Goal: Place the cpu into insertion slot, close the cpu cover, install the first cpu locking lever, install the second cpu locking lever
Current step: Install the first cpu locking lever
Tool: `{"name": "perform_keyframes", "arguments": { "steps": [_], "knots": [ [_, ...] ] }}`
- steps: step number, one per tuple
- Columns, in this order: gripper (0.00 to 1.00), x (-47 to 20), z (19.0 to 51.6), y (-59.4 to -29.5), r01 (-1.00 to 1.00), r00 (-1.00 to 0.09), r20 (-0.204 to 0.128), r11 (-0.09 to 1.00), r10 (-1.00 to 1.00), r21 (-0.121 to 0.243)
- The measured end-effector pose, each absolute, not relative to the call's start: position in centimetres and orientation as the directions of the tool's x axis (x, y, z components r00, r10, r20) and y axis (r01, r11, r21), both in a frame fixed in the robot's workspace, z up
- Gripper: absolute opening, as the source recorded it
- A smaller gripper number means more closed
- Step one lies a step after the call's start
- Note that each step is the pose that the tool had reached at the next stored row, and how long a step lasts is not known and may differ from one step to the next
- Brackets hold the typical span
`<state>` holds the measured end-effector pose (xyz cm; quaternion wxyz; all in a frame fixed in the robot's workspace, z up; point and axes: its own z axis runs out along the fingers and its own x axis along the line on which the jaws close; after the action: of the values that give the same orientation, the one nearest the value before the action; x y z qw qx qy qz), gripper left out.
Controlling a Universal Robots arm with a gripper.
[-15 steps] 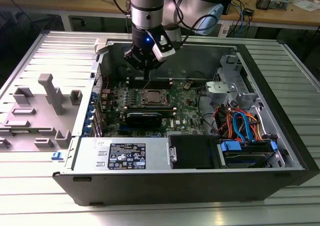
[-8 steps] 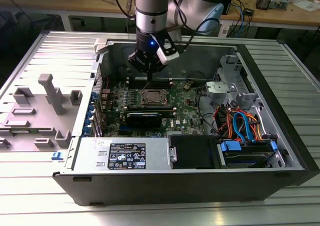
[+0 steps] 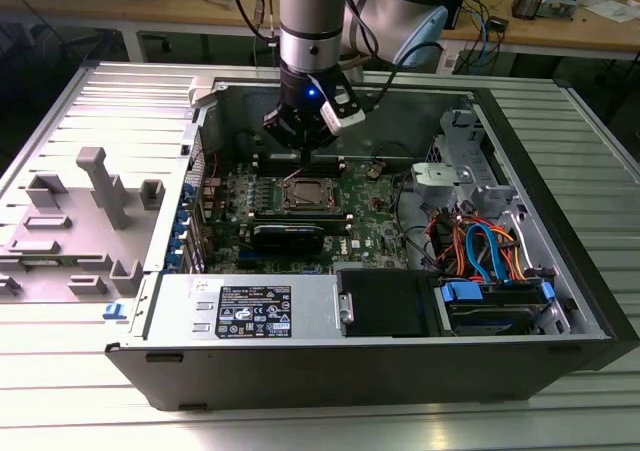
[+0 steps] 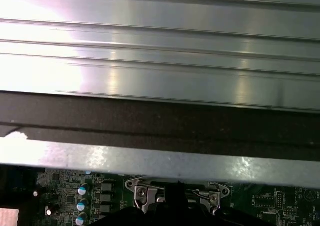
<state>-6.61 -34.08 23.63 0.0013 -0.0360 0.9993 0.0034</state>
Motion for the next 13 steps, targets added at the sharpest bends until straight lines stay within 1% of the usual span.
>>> {"name": "perform_keyframes", "arguments": {
  "steps": [13],
  "knots": [
    [0.11, -7.21, 23.6, -34.05, -0.071, -0.998, -0.003, 0.997, -0.071, 0.007]
  ]
}}
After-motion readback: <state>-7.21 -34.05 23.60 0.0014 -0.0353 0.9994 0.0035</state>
